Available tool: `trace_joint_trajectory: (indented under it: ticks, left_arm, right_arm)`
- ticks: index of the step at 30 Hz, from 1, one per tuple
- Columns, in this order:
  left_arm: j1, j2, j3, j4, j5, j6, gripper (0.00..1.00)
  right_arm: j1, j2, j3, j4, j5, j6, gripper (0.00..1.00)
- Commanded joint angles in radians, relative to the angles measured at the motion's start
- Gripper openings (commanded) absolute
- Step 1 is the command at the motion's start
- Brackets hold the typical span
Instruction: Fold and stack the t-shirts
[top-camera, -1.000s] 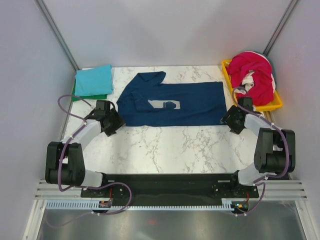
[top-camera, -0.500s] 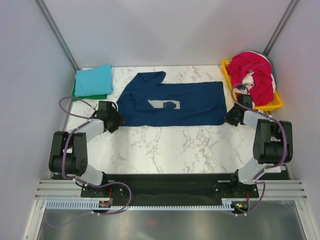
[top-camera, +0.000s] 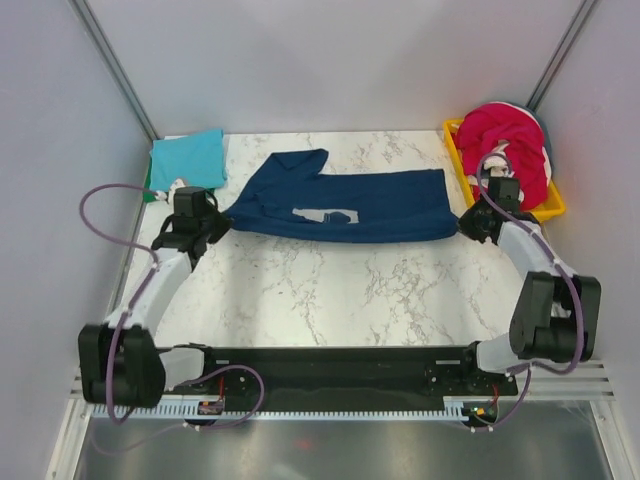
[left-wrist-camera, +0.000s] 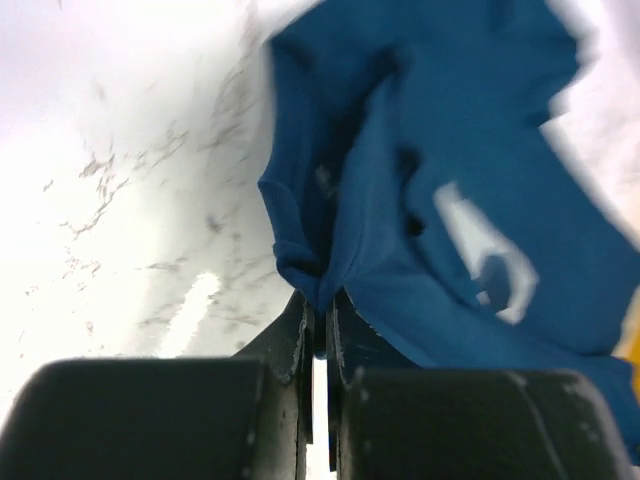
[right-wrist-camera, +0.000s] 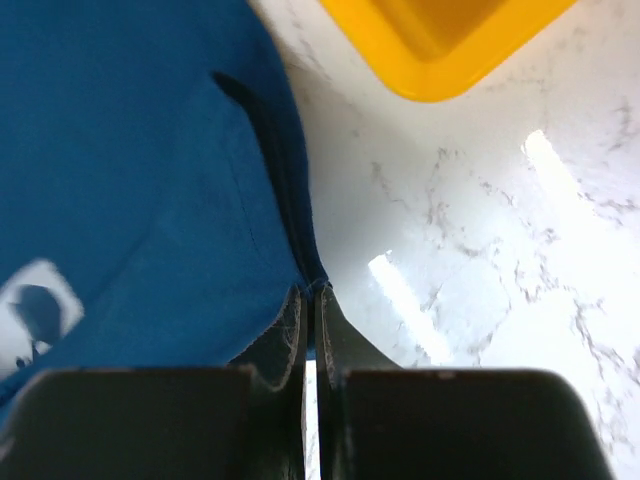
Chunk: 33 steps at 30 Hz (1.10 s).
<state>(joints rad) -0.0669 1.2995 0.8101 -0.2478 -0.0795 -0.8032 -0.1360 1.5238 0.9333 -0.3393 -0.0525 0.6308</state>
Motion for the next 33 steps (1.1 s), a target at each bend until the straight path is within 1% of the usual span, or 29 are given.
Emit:
trace_joint_trajectory:
  ticks: [1, 2, 3, 4, 5, 6, 9, 11, 13, 14, 15, 17, 19, 20, 21, 23, 25, 27, 28, 29, 30, 31, 32, 33]
  left_arm:
    - [0.015, -0.184, 0.054, -0.117, -0.082, 0.024, 0.02]
    - [0.016, -0.204, 0.041, -0.142, -0.078, 0.025, 0.02]
    - [0.018, -0.242, -0.001, -0.195, -0.075, 0.019, 0.02]
    - [0.019, -0.262, -0.032, -0.209, -0.066, 0.015, 0.02]
    - [0.019, -0.281, -0.067, -0.223, -0.051, 0.000, 0.02]
    - [0.021, -0.307, -0.142, -0.237, -0.037, -0.011, 0.02]
    - [0.022, -0.406, -0.245, -0.298, 0.026, -0.056, 0.03]
    - [0.022, -0.505, -0.267, -0.333, 0.067, -0.080, 0.04]
    - [0.022, -0.580, -0.276, -0.399, 0.075, -0.096, 0.04]
    - [0.022, -0.650, -0.278, -0.425, 0.075, -0.106, 0.04]
    - [0.022, -0.686, -0.272, -0.447, 0.073, -0.109, 0.04]
    - [0.004, -0.750, -0.270, -0.481, 0.075, -0.138, 0.06]
    - [0.003, -0.758, -0.264, -0.499, 0.073, -0.152, 0.07]
    - [0.003, -0.753, -0.256, -0.524, 0.075, -0.162, 0.10]
    - [0.001, -0.744, -0.241, -0.544, 0.102, -0.166, 0.11]
    - [0.003, -0.744, -0.217, -0.611, 0.130, -0.177, 0.13]
    - [0.003, -0.781, -0.213, -0.640, 0.148, -0.183, 0.13]
    - [0.003, -0.839, -0.197, -0.718, 0.158, -0.188, 0.15]
    - [0.003, -0.859, -0.190, -0.752, 0.158, -0.183, 0.17]
    - [0.003, -0.879, -0.171, -0.783, 0.159, -0.177, 0.25]
    - [0.003, -0.894, -0.158, -0.841, 0.167, -0.168, 0.33]
    - [0.003, -0.925, -0.140, -0.873, 0.170, -0.159, 0.46]
    - [0.003, -0.940, -0.120, -0.899, 0.167, -0.156, 0.57]
    - [0.003, -0.951, -0.073, -0.929, 0.164, -0.149, 0.61]
  right_arm:
    - [-0.019, -0.149, 0.029, -0.092, 0.043, -0.016, 0.00]
    - [-0.036, -0.166, -0.040, -0.096, 0.042, -0.011, 0.00]
    - [-0.048, -0.198, -0.083, -0.089, 0.040, 0.007, 0.00]
    - [-0.060, -0.211, -0.131, -0.081, 0.031, 0.016, 0.00]
    - [-0.080, -0.218, -0.218, -0.070, 0.016, 0.024, 0.00]
    - [-0.089, -0.226, -0.252, -0.054, -0.030, 0.027, 0.00]
    - [-0.122, -0.264, -0.347, -0.064, -0.082, 0.020, 0.00]
    - [-0.131, -0.316, -0.385, -0.087, -0.089, 0.015, 0.00]
    - [-0.131, -0.419, -0.393, -0.139, -0.083, 0.021, 0.00]
    - [-0.131, -0.453, -0.389, -0.159, -0.083, 0.021, 0.00]
    - [-0.131, -0.514, -0.381, -0.182, -0.083, 0.026, 0.00]
    - [-0.131, -0.583, -0.351, -0.240, -0.081, 0.033, 0.00]
    - [-0.132, -0.609, -0.334, -0.291, -0.075, 0.035, 0.00]
    - [-0.132, -0.616, -0.324, -0.305, -0.072, 0.033, 0.01]
    - [-0.132, -0.629, -0.324, -0.328, -0.072, 0.032, 0.01]
    - [-0.134, -0.654, -0.336, -0.346, -0.070, 0.027, 0.03]
    - [-0.134, -0.672, -0.359, -0.368, -0.066, 0.029, 0.05]
    - [-0.136, -0.703, -0.376, -0.389, -0.066, 0.043, 0.12]
    - [-0.136, -0.712, -0.384, -0.397, -0.073, 0.049, 0.28]
    - [-0.136, -0.735, -0.392, -0.408, -0.081, 0.053, 0.36]
    - [-0.136, -0.749, -0.392, -0.434, -0.090, 0.062, 0.41]
    - [-0.136, -0.766, -0.387, -0.451, -0.089, 0.067, 0.58]
    - [-0.136, -0.784, -0.374, -0.463, -0.084, 0.073, 0.69]
    - [-0.136, -0.822, -0.361, -0.489, -0.078, 0.076, 0.78]
